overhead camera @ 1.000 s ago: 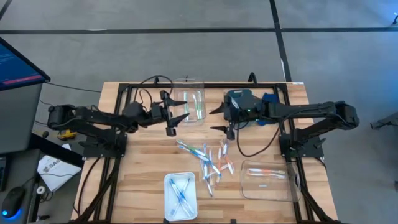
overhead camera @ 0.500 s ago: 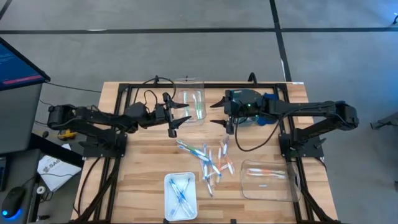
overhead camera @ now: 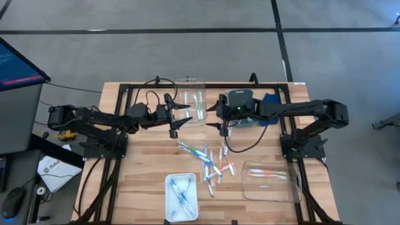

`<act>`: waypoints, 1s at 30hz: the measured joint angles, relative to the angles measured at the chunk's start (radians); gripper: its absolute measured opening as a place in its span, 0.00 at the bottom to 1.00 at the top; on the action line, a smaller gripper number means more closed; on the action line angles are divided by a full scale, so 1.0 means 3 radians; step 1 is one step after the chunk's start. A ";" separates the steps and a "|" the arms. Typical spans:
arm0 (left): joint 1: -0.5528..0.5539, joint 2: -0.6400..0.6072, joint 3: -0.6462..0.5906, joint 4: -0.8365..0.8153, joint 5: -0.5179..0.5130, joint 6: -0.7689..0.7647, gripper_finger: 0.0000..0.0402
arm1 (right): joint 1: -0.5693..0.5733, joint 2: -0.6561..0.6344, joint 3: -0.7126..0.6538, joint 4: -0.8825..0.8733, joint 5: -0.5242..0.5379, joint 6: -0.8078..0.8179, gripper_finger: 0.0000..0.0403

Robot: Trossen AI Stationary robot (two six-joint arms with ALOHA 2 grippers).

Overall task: Pick & Place Toothbrushes
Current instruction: Put the blue toothbrush into the white bin

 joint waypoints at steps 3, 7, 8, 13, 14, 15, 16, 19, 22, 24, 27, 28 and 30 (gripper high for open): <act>0.0000 0.0000 -0.0001 -0.0036 -0.0007 0.0000 0.54 | 0.0000 -0.0011 0.0062 -0.0093 0.0000 0.0000 0.72; 0.0000 0.0000 -0.0001 -0.0054 -0.0015 0.0004 0.54 | 0.0001 -0.0051 0.0065 -0.0229 0.0000 0.0000 0.72; 0.0000 0.0000 -0.0001 -0.0063 -0.0015 0.0010 0.54 | 0.0005 -0.0053 0.0065 -0.0283 0.0000 0.0000 0.72; 0.0000 0.0000 -0.0001 -0.0096 -0.0024 0.0012 0.54 | 0.0032 -0.0064 0.0065 -0.0693 -0.0001 0.0023 0.72; 0.0000 0.0000 -0.0001 -0.0105 -0.0031 0.0012 0.54 | 0.0049 -0.0064 0.0065 -0.0780 0.0000 0.0033 0.72; 0.0000 0.0000 -0.0001 -0.0110 -0.0051 0.0012 0.54 | 0.0066 -0.0064 0.0065 -0.0860 -0.0001 0.0074 0.72; 0.0000 0.0000 -0.0001 -0.0110 -0.0068 0.0013 0.54 | 0.0084 -0.0064 0.0065 -0.0914 -0.0001 0.0122 0.72; 0.0000 0.0000 -0.0001 -0.0110 -0.0088 0.0013 0.54 | 0.0156 -0.0064 0.0065 -0.1050 -0.0003 0.0212 0.72; 0.0000 0.0000 -0.0001 -0.0108 -0.0089 0.0013 0.54 | 0.0238 -0.0064 0.0065 -0.1108 -0.0003 0.0284 0.72; 0.0000 0.0000 -0.0001 -0.0108 -0.0090 0.0013 0.54 | 0.0298 -0.0064 0.0065 -0.1110 -0.0003 0.0294 0.72; 0.0000 0.0000 -0.0001 -0.0106 -0.0090 0.0012 0.54 | 0.0375 -0.0064 0.0072 -0.1111 -0.0004 0.0432 0.72; 0.0000 0.0000 -0.0001 -0.0105 -0.0089 0.0012 0.54 | 0.0393 -0.0064 0.0094 -0.1152 -0.0003 0.0467 0.72; 0.0000 0.0000 -0.0001 -0.0102 -0.0089 0.0007 0.54 | 0.0426 -0.0064 0.0157 -0.1195 -0.0004 0.0529 0.72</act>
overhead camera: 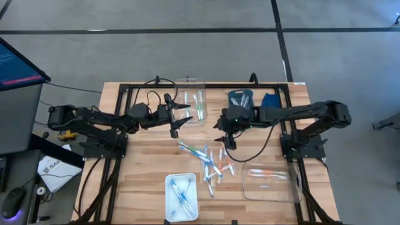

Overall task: Pick & Place Toothbrushes
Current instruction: Put the blue toothbrush into the white bin

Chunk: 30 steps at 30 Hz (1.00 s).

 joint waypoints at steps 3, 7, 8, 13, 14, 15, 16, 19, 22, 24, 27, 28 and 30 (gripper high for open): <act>-0.0001 0.0000 0.0000 0.0005 0.0000 -0.0010 0.54 | 0.0028 -0.0001 0.0071 -0.0082 0.0001 0.0055 0.72; -0.0001 0.0000 0.0000 0.0006 0.0000 -0.0068 0.54 | 0.0049 -0.0002 0.0139 -0.0162 0.0001 0.0113 0.72; -0.0001 0.0000 0.0000 0.0006 0.0000 -0.0080 0.54 | 0.0049 -0.0001 0.0140 -0.0174 0.0001 0.0130 0.72; -0.0001 0.0000 0.0000 0.0006 0.0000 -0.0091 0.54 | 0.0044 -0.0001 0.0140 -0.0184 0.0001 0.0253 0.72; -0.0001 0.0000 0.0000 0.0006 0.0000 -0.0093 0.54 | 0.0043 -0.0001 0.0140 -0.0185 0.0003 0.0260 0.72; -0.0001 0.0000 0.0000 0.0006 0.0000 -0.0095 0.54 | 0.0041 -0.0001 0.0140 -0.0180 0.0003 0.0261 0.72; -0.0002 0.0000 -0.0001 0.0006 0.0000 -0.0095 0.54 | 0.0041 -0.0001 0.0140 -0.0178 0.0003 0.0261 0.72; -0.0008 0.0000 -0.0001 0.0006 0.0001 -0.0096 0.54 | 0.0042 -0.0001 0.0140 -0.0177 0.0002 0.0261 0.72; -0.0008 0.0000 -0.0001 0.0006 0.0000 -0.0096 0.54 | 0.0042 -0.0001 0.0140 -0.0177 0.0003 0.0261 0.72; -0.0008 0.0000 -0.0001 0.0006 0.0001 -0.0106 0.54 | 0.0042 -0.0001 0.0140 -0.0176 0.0001 0.0292 0.72; -0.0008 0.0000 -0.0001 0.0006 0.0001 -0.0168 0.54 | 0.0042 -0.0001 0.0134 -0.0180 0.0001 0.0467 0.72; -0.0008 0.0000 -0.0001 0.0006 0.0001 -0.0171 0.54 | 0.0042 -0.0001 0.0126 -0.0207 0.0001 0.0564 0.72; -0.0008 0.0000 -0.0001 0.0006 0.0001 -0.0170 0.54 | 0.0042 -0.0001 0.0120 -0.0355 0.0001 0.0808 0.72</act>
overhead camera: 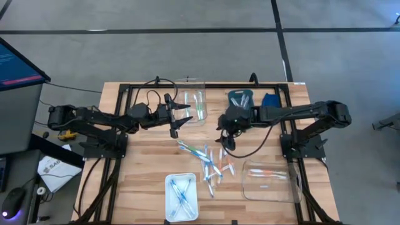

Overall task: Pick & Place Toothbrushes
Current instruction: Put the blue toothbrush into the white bin

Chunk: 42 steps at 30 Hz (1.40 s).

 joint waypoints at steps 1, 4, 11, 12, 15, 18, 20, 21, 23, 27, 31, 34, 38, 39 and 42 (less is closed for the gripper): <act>0.0000 0.0000 0.0000 0.0000 0.0000 -0.0001 0.54 | -0.0001 0.0001 0.0000 -0.0068 0.0000 0.0150 0.72; 0.0000 0.0000 0.0000 0.0000 0.0000 0.0000 0.54 | -0.0037 0.0001 0.0000 -0.0268 -0.0001 0.0608 0.72; 0.0000 0.0000 0.0000 -0.0002 0.0000 0.0000 0.54 | -0.0197 0.0001 0.0029 -0.1136 -0.0008 0.1835 0.72; 0.0000 0.0000 0.0000 -0.0002 0.0000 0.0000 0.54 | -0.0208 0.0001 0.0030 -0.1232 -0.0009 0.1932 0.72; 0.0000 0.0000 0.0000 -0.0003 0.0000 0.0000 0.54 | -0.0205 0.0001 0.0030 -0.1402 -0.0039 0.2108 0.72; 0.0000 0.0000 0.0000 -0.0004 0.0000 0.0000 0.54 | -0.0203 0.0001 0.0030 -0.1389 -0.0110 0.2097 0.72; 0.0000 0.0000 0.0000 -0.0004 0.0000 0.0000 0.54 | -0.0192 0.0001 0.0030 -0.1292 -0.0160 0.1861 0.72; 0.0000 0.0000 0.0000 -0.0005 0.0000 0.0000 0.54 | -0.0171 0.0001 0.0031 -0.1235 -0.0184 0.1655 0.72; 0.0000 0.0000 0.0000 -0.0005 0.0000 -0.0001 0.54 | -0.0109 0.0001 0.0032 -0.1147 -0.0201 0.1141 0.72; 0.0000 0.0000 0.0000 -0.0005 0.0000 -0.0020 0.54 | 0.0074 0.0001 0.0032 -0.1011 -0.0187 0.0148 0.72; -0.0001 0.0000 0.0000 -0.0005 0.0001 -0.0079 0.54 | 0.0266 0.0001 0.0032 -0.0628 -0.0177 -0.0229 0.72; -0.0001 0.0000 0.0000 -0.0004 0.0001 -0.0079 0.54 | 0.0383 0.0001 0.0032 -0.0228 -0.0174 -0.0298 0.72; -0.0001 0.0000 0.0000 -0.0004 0.0001 -0.0079 0.54 | 0.0441 0.0028 0.0036 0.0356 -0.0165 -0.0291 0.72; -0.0001 0.0000 0.0000 -0.0004 0.0001 -0.0079 0.54 | 0.0439 0.0067 0.0044 0.0517 -0.0159 -0.0276 0.72; -0.0006 0.0000 0.0000 -0.0004 0.0000 -0.0087 0.54 | 0.0455 0.0225 0.0039 0.0751 -0.0144 -0.0273 0.72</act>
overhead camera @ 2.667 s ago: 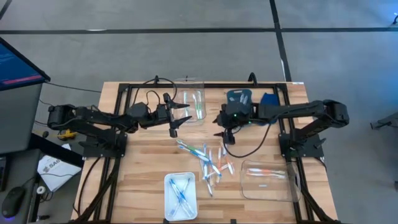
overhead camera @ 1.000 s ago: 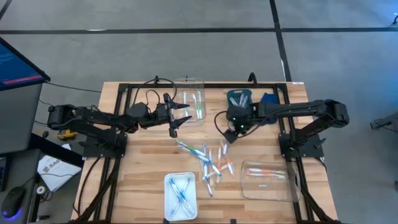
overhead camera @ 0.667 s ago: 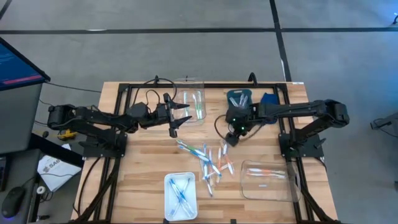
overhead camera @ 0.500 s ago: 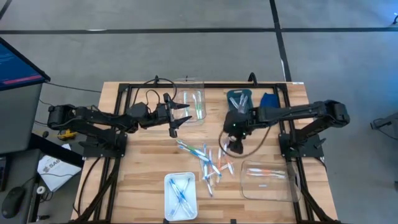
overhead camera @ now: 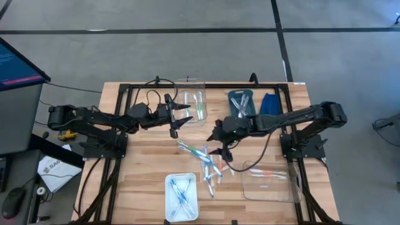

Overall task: Pick & Place Toothbrushes
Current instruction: Put the blue toothbrush into the white bin

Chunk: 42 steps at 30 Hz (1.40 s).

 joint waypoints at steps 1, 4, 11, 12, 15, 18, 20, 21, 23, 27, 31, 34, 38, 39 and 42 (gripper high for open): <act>-0.0008 0.0000 0.0000 0.0000 0.0000 0.0000 0.54 | -0.0001 0.0071 0.0000 0.0082 0.0001 0.0001 0.72; -0.0031 0.0000 0.0000 0.0001 0.0000 0.0001 0.54 | -0.0008 0.0317 -0.0001 0.0244 -0.0002 0.0007 0.72; -0.0034 -0.0001 0.0000 -0.0010 0.0001 0.0005 0.54 | 0.0019 0.0808 -0.0006 0.0455 -0.0005 0.0011 0.72; -0.0034 0.0000 0.0000 -0.0009 0.0001 0.0005 0.54 | 0.0025 0.0869 -0.0006 0.0498 -0.0006 0.0011 0.72; -0.0034 0.0000 0.0000 -0.0010 0.0001 0.0007 0.54 | 0.0028 0.1018 0.0021 0.0575 -0.0026 0.0011 0.72; -0.0034 -0.0001 0.0000 -0.0010 0.0001 0.0007 0.54 | 0.0017 0.1096 0.0082 0.0595 -0.0026 -0.0003 0.72; -0.0034 -0.0001 0.0000 -0.0010 0.0001 0.0004 0.54 | 0.0015 0.1141 0.0124 0.0591 -0.0025 -0.0013 0.72; -0.0034 -0.0001 0.0000 -0.0010 0.0001 0.0002 0.54 | 0.0017 0.1171 0.0143 0.0590 -0.0026 -0.0014 0.72; -0.0033 -0.0001 0.0000 -0.0009 0.0001 0.0002 0.54 | 0.0034 0.1240 0.0192 0.0579 -0.0027 -0.0013 0.72; -0.0043 -0.0001 0.0000 -0.0019 0.0000 -0.0063 0.54 | 0.0052 0.1340 0.0256 0.0598 -0.0030 -0.0014 0.72; -0.0084 -0.0001 0.0000 -0.0030 0.0001 -0.0075 0.54 | 0.0067 0.1357 0.0272 0.0578 -0.0027 0.0004 0.72; -0.0119 -0.0001 0.0000 -0.0032 0.0001 -0.0075 0.54 | 0.0069 0.1356 0.0276 0.0577 -0.0028 0.0011 0.72; -0.0146 -0.0001 0.0000 -0.0032 0.0001 -0.0075 0.54 | 0.0071 0.1356 0.0275 0.0577 -0.0030 0.0065 0.72; -0.0146 -0.0001 0.0000 -0.0032 0.0001 -0.0075 0.54 | 0.0072 0.1356 0.0275 0.0574 -0.0033 0.0071 0.72; -0.0146 -0.0001 0.0000 -0.0031 0.0001 -0.0076 0.54 | 0.0090 0.1356 0.0275 0.0573 -0.0037 0.0074 0.72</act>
